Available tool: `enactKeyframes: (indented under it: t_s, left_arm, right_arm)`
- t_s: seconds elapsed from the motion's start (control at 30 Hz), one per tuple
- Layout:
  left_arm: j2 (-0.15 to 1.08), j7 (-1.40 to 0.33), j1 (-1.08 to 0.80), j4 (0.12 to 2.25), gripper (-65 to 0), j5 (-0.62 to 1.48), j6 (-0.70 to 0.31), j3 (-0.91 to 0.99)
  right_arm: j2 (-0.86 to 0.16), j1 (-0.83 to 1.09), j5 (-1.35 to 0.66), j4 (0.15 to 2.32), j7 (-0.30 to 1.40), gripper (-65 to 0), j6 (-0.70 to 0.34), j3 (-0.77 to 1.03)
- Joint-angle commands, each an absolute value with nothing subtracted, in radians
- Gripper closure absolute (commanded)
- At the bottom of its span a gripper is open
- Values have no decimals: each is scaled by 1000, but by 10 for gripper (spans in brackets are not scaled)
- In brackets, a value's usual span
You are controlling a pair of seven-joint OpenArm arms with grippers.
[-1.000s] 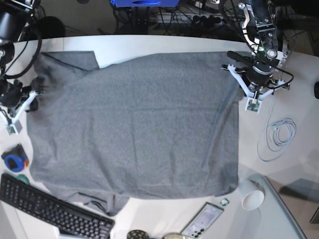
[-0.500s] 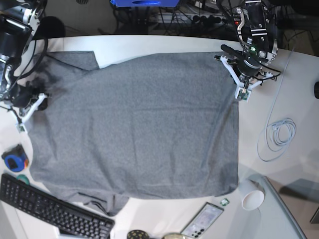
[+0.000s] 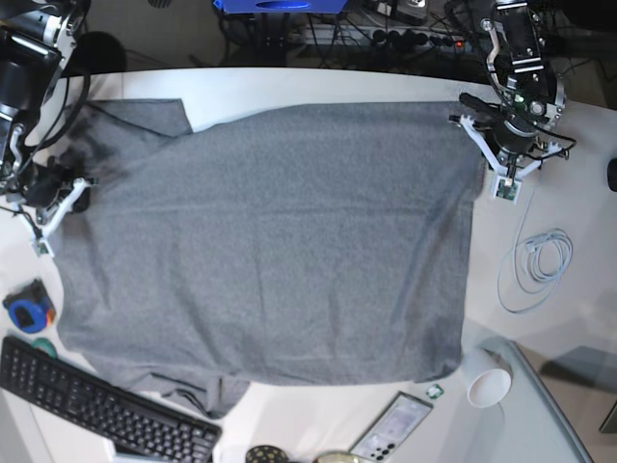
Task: Layout the t-shirt on the table in an organized manner, then fold the t-shirt properly
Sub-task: 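Release the shirt corners and lift both grippers, then grasp the shirt's collar-side corners with both grippers and pull outward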
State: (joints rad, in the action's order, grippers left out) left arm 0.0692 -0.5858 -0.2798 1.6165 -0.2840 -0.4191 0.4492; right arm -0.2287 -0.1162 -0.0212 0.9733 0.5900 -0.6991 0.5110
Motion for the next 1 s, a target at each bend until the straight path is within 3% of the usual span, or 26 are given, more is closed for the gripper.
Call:
enactKeyframes:
  t_s: [0.0, 0.23, 0.5, 0.57, 0.77, 0.97]
  left_arm:
    - [73, -575, -254, 1641, 0, -285, -415, 446]
    - [31, -572, -87, 1432, 0, -294, -415, 443]
    - [108, -512, -50, 1280, 0, -291, -412, 455]
    - [117, -467, -51, 1265, 0, -291, -371, 455]
    - [105, -458, -62, 1349, 0, -283, -340, 447]
    - [-4, -460, -162, 1532, 0, -294, -343, 412]
  right_arm:
    - [-240, -117, 10, 978, 625, -14, -698, 515]
    - [-239, -117, 10, 978, 625, -12, -698, 513]
    - [-239, -117, 8, 978, 625, -12, -698, 515]
    - [-239, -117, 8, 978, 625, -12, -698, 513]
    - [-236, -117, 7, 978, 627, -12, -698, 509]
    - [-236, -108, 5, 989, 661, -12, -698, 515]
